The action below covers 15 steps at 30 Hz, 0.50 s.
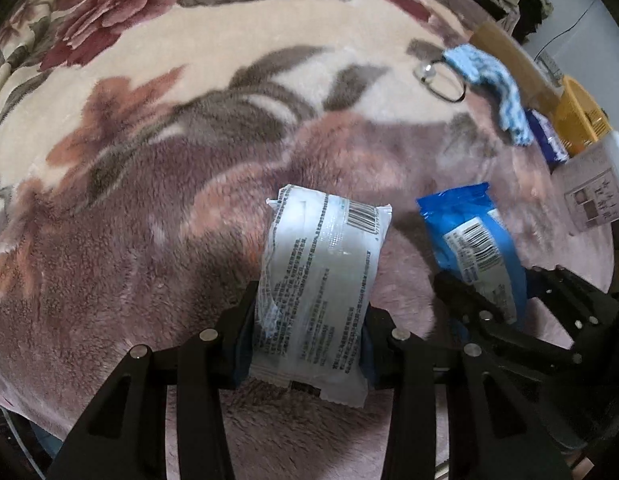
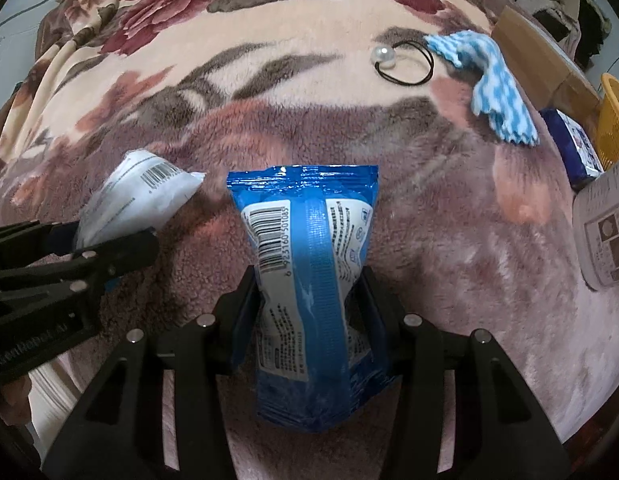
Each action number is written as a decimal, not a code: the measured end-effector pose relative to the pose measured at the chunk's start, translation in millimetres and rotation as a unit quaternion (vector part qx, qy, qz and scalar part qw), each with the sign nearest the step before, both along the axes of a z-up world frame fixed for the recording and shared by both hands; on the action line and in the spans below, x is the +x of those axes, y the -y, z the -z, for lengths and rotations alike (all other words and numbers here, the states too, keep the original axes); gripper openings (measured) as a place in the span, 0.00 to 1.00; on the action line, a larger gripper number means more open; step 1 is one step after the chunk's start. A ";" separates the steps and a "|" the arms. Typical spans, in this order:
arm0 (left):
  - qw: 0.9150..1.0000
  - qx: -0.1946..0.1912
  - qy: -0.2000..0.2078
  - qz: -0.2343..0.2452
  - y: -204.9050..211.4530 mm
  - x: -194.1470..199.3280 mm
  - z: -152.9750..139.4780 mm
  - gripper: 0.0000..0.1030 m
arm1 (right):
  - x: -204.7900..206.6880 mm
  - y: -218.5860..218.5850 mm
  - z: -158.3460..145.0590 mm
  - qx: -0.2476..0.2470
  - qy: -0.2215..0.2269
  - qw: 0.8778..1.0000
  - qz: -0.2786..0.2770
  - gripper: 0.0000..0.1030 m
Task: Organize soft objects
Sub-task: 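Carry the white pack with the left tool while the right tool carries the blue pack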
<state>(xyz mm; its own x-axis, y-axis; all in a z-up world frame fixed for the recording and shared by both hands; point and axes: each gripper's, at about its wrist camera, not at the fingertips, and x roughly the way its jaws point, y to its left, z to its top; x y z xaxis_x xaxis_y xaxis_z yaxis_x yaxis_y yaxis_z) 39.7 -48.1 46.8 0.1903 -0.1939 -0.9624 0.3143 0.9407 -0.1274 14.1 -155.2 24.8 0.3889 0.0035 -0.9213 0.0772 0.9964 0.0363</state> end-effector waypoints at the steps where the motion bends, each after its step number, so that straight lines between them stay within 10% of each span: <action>1: 1.000 0.003 -0.006 -0.002 -0.1 0.3 4.3 0.42 | 0.7 -0.2 0.8 -0.001 -0.002 1.000 0.000 0.48; 15: 0.999 -0.021 0.025 -0.004 0.6 -5.8 -24.5 0.42 | -10.7 7.0 -18.7 -0.006 0.025 1.000 0.009 0.47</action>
<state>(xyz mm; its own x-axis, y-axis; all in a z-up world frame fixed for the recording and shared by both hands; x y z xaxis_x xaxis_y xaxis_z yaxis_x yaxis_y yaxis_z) 33.9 -48.6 71.3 0.2399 -0.2319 -0.9427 0.3144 0.9373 -0.1506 3.4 -162.2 43.5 0.4348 -0.0140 -0.9004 0.0928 0.9952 0.0294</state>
